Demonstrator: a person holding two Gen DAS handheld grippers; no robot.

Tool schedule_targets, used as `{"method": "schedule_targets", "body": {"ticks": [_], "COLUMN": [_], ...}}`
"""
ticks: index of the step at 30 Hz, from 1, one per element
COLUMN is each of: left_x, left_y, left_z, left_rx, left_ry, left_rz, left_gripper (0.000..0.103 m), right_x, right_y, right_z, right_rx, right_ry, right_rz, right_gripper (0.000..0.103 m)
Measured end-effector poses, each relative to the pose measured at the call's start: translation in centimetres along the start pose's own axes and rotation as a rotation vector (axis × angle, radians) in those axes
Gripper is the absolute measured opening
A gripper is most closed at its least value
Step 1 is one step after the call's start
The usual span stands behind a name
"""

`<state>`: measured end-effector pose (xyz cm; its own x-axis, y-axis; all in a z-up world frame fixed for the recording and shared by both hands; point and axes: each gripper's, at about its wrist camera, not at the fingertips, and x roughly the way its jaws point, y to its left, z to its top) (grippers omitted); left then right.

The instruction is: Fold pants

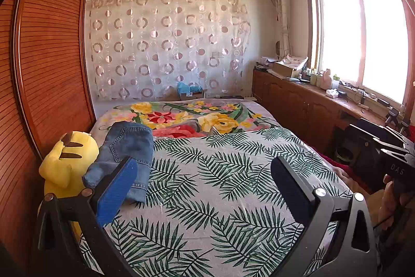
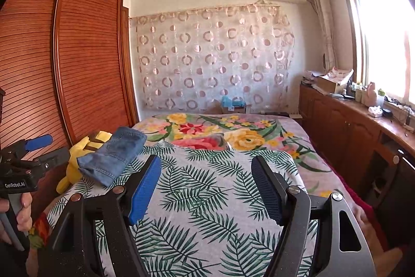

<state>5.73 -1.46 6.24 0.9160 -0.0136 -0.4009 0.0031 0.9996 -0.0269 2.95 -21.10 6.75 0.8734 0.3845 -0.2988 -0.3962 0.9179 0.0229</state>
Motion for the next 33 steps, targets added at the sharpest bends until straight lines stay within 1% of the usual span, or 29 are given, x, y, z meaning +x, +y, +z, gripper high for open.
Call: {"method": "schedule_targets", "body": {"ticks": [33], "left_x": [-0.01], "left_y": [-0.02], "left_z": [-0.12], "left_rx": [0.002], "left_ry": [-0.005], "left_rz": [0.0], "left_gripper": [0.103], "right_x": [0.13], "right_y": [-0.02], "right_z": [-0.18], "right_rx": [0.002], "right_ry": [-0.004], "right_rz": [-0.006], "right_gripper": [0.074]}}
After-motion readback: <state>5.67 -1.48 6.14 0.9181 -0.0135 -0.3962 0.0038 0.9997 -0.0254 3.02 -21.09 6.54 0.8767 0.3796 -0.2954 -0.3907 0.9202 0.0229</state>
